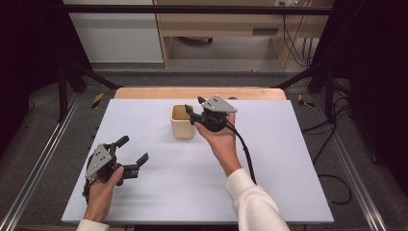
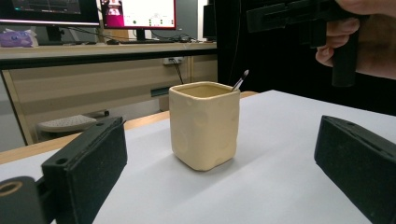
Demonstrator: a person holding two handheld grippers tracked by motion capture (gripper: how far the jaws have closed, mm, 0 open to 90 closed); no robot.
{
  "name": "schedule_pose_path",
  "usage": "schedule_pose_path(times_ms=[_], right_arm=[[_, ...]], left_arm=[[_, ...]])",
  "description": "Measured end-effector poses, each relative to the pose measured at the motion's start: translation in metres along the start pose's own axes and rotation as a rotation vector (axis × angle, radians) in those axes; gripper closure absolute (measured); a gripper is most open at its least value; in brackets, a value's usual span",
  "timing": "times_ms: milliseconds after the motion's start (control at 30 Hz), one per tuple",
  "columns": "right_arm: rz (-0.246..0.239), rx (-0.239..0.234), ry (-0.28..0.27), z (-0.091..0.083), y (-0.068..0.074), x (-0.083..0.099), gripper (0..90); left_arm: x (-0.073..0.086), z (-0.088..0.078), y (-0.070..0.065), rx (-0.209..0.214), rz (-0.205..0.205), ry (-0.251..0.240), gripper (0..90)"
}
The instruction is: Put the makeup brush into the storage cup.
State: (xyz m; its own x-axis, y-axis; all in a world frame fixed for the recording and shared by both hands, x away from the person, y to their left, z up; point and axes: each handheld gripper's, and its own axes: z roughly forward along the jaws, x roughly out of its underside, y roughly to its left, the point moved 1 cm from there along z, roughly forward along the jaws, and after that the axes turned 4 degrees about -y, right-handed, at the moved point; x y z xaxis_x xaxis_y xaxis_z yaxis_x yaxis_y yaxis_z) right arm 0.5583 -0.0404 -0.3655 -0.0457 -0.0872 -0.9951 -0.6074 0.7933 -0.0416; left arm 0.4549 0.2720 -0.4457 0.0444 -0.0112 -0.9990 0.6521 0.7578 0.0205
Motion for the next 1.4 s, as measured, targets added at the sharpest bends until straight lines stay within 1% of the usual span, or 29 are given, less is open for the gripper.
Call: schedule_pose_path(times_ms=[133,367,433,500,533,700,767,800,867,1000,1100,1200,1333,1400], right_arm=[[-0.002,-0.001,0.002,-0.002,-0.001,-0.001,41.5],[0.005,-0.007,0.013,-0.008,0.000,-0.002,33.3],[0.002,-0.006,0.013,-0.010,0.000,-0.002,30.9],[0.011,0.009,0.006,-0.012,0.001,-0.001,28.0],[0.010,0.006,0.007,-0.013,0.000,0.000,26.6],[0.032,0.018,0.014,-0.017,-0.003,0.001,14.8],[0.051,0.016,0.020,-0.018,-0.004,0.001,9.9],[0.050,0.014,0.023,-0.018,-0.005,0.001,8.3],[0.067,0.011,0.024,-0.020,-0.006,0.001,5.9],[0.056,0.007,0.022,-0.024,-0.008,0.000,4.9],[0.062,0.005,0.027,-0.026,-0.008,-0.001,4.7],[0.051,-0.001,0.032,-0.029,-0.009,-0.001,4.5],[0.060,0.000,0.030,-0.032,-0.011,0.000,4.3],[0.051,-0.003,0.032,-0.034,-0.013,0.002,4.3]], left_arm=[[0.000,0.000,0.000,0.000,0.000,0.003,2.2],[-0.001,0.001,-0.002,0.005,0.009,0.007,2.2],[0.000,0.001,-0.002,0.007,0.009,0.009,2.1],[0.000,0.001,-0.003,0.009,0.008,0.009,2.1],[0.000,0.001,-0.003,0.010,0.007,0.009,2.1],[0.001,0.002,-0.003,0.012,0.005,0.015,2.1],[0.001,0.002,-0.003,0.012,0.006,0.017,2.1],[0.001,0.002,-0.003,0.012,0.005,0.016,2.1],[0.002,0.002,-0.003,0.012,0.006,0.017,2.1],[0.002,0.003,-0.003,0.014,0.003,0.018,2.0],[0.002,0.003,-0.004,0.014,0.007,0.021,2.0],[0.002,0.003,-0.004,0.015,0.010,0.023,1.8],[0.002,0.003,-0.004,0.014,0.010,0.024,1.7],[0.002,0.003,-0.004,0.015,0.009,0.025,1.7]])
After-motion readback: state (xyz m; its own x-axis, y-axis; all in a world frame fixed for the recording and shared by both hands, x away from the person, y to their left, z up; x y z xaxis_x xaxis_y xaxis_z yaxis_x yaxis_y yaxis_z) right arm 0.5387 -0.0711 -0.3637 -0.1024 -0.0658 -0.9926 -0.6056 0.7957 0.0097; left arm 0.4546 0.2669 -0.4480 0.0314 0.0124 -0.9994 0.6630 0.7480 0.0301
